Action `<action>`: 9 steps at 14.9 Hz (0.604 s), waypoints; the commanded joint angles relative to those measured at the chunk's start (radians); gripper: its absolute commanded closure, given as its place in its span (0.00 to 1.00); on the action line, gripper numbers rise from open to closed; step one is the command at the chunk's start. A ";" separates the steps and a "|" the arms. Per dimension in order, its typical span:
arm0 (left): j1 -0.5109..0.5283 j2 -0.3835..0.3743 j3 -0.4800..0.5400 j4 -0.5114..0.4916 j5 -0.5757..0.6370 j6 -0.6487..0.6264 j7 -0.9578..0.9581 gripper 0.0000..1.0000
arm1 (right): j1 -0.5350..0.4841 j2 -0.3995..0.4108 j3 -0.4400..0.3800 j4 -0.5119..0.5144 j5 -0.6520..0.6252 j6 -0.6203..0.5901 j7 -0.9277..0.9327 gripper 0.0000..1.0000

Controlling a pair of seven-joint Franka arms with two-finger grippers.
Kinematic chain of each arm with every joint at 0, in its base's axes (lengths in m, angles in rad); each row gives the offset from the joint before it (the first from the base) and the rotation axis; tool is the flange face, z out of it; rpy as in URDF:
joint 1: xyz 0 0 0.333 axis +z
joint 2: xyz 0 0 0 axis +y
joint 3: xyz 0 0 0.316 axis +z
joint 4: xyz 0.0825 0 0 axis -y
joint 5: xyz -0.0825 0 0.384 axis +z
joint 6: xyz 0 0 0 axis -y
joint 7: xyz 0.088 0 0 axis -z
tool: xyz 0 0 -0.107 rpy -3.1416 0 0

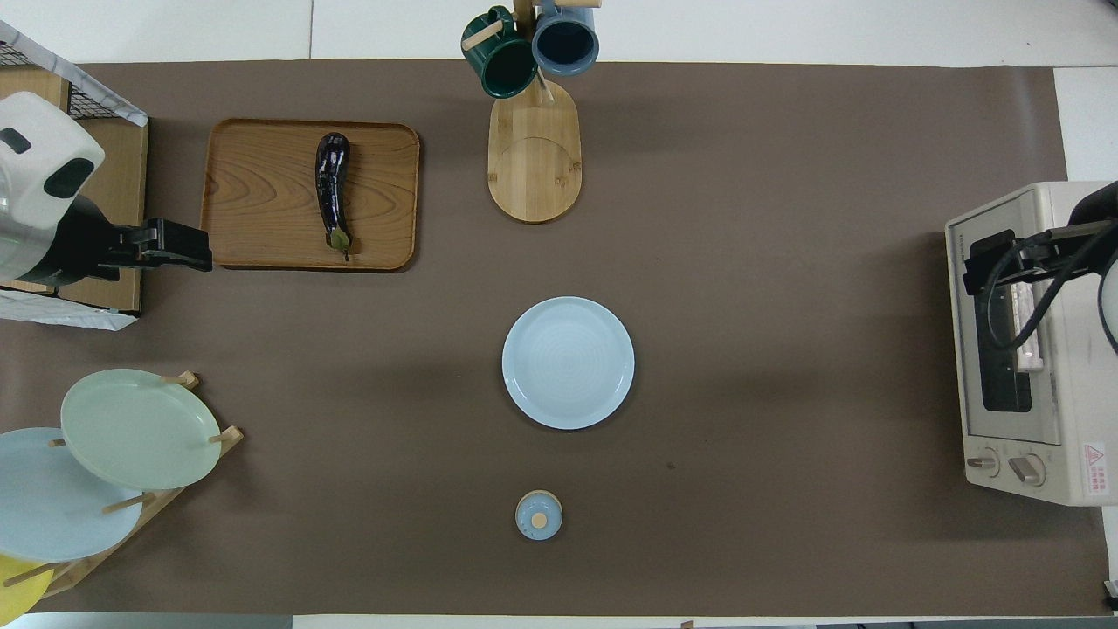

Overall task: Put eggplant into oven
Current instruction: 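Move the left gripper toward the eggplant on the wooden board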

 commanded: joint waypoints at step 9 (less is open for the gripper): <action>-0.039 0.418 0.002 0.164 -0.066 0.275 -0.014 0.00 | -0.011 -0.011 0.006 -0.004 0.025 -0.014 0.013 0.00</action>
